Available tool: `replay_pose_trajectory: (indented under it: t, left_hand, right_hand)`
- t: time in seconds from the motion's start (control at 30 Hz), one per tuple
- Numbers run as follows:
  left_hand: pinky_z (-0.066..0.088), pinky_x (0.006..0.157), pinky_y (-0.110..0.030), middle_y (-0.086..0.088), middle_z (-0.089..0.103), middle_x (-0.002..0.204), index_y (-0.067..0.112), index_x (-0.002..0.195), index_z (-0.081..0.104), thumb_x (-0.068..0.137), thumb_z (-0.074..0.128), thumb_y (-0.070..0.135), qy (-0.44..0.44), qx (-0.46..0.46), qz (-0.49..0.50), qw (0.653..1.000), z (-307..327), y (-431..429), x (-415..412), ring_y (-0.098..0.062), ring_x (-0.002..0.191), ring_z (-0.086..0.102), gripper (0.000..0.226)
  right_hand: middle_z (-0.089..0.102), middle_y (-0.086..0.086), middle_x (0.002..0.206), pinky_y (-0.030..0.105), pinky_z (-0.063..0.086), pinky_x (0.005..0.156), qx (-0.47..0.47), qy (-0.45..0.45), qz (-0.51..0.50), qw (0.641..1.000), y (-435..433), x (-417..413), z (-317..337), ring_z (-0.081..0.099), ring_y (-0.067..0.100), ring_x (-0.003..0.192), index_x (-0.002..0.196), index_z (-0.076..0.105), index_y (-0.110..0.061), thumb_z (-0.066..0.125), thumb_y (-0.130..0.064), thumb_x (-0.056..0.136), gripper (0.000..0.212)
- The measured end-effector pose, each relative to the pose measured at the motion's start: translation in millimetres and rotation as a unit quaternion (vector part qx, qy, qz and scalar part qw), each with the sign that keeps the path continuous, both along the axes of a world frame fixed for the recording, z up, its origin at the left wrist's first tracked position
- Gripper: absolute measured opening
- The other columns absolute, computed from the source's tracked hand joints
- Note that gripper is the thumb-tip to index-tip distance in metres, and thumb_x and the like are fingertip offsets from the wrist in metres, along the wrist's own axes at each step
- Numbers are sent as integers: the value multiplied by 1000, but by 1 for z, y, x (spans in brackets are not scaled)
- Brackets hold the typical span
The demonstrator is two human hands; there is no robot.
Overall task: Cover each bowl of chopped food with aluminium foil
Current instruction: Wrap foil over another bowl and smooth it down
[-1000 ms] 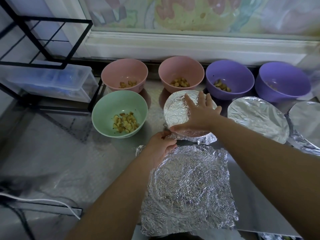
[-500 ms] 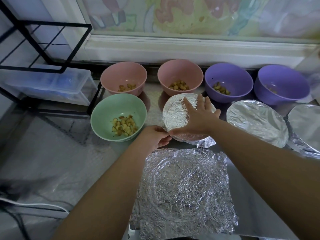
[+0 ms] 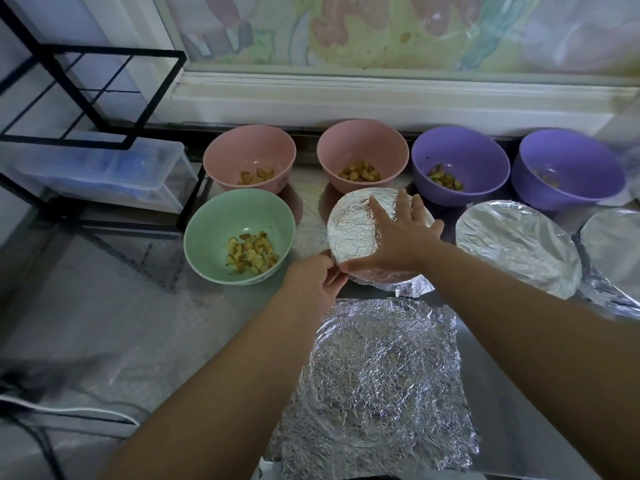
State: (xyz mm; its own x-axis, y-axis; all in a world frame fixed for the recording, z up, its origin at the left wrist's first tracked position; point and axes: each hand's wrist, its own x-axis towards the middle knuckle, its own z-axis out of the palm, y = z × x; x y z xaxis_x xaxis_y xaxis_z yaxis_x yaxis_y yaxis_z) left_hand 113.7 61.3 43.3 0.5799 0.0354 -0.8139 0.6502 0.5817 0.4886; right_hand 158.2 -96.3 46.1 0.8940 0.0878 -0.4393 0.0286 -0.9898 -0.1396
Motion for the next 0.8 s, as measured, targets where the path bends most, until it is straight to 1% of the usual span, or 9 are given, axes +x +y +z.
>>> replay_pose_trajectory:
  t: [0.07, 0.13, 0.17, 0.23, 0.37, 0.47, 0.53, 0.6, 0.8]
  left_hand:
    - [52, 97, -42, -19, 63, 95, -5, 88, 56, 92, 34, -13, -7, -23, -12, 1000, 9, 2, 4, -31, 98, 61, 24]
    - [44, 98, -35, -16, 52, 98, 4, 82, 49, 89, 35, 1, -8, -49, -39, 998, 18, 4, 11, -26, 90, 52, 16]
    - [41, 99, -32, -16, 53, 102, 3, 84, 49, 91, 36, 9, -5, -59, -54, 997, 24, 4, 14, -25, 92, 53, 16]
    - [43, 105, -36, -18, 62, 109, -3, 91, 52, 98, 35, 19, 3, -50, -79, 996, 35, 6, 17, -27, 103, 59, 29]
    - [46, 96, -44, -20, 63, 107, -9, 92, 50, 106, 32, 29, -1, -52, -110, 993, 50, 8, 17, -36, 111, 58, 44]
    - [49, 94, -45, -24, 63, 120, -8, 99, 54, 105, 35, 31, -7, -54, -127, 990, 53, 8, 19, -37, 117, 59, 44]
    - [51, 86, -42, -20, 69, 110, -3, 103, 59, 105, 34, 31, -26, -38, -157, 987, 57, 5, 19, -33, 105, 63, 43]
    - [52, 79, -38, -13, 74, 86, 5, 94, 63, 106, 29, 33, -55, -24, -196, 979, 58, 3, 20, -27, 90, 65, 45]
    - [51, 73, -36, -7, 75, 73, 9, 89, 63, 107, 27, 39, -68, 4, -275, 959, 61, 6, 26, -24, 85, 65, 50]
  right_hand:
    - [-29, 14, 164, 76, 4, 113, 1, 1, 0, 1000, 0, 0, 0, -24, 40, 151, 156, -18, -41, 51, -106, 39, 151]
    - [-29, 13, 164, 76, 4, 113, 2, 1, -1, 1000, -1, 0, 1, -24, 40, 151, 157, -18, -41, 52, -105, 39, 151]
    - [-29, 13, 164, 76, 4, 113, 3, 2, 0, 1000, -1, 0, 1, -24, 40, 151, 157, -18, -41, 52, -105, 39, 151]
    - [-29, 13, 165, 76, 4, 113, 5, 1, 2, 1000, -1, 0, 1, -24, 40, 151, 157, -18, -40, 50, -105, 38, 151]
    - [-28, 13, 165, 77, 4, 113, 5, -2, 2, 1000, -1, 0, -1, -24, 40, 151, 157, -18, -40, 49, -106, 37, 152]
    - [-28, 13, 165, 77, 5, 113, 5, -4, 2, 1000, -1, 0, -2, -24, 40, 151, 157, -19, -40, 48, -106, 36, 153]
    - [-28, 13, 165, 77, 5, 113, 5, -6, 1, 1000, -2, 0, -2, -24, 40, 151, 157, -18, -40, 47, -107, 35, 153]
    - [-27, 13, 165, 76, 6, 113, 6, -7, 0, 1000, -1, 0, -2, -23, 39, 152, 157, -18, -40, 44, -107, 33, 154]
    - [-26, 12, 166, 75, 6, 113, 4, -14, -5, 1000, 0, 0, -2, -22, 39, 152, 157, -18, -40, 51, -106, 38, 153]
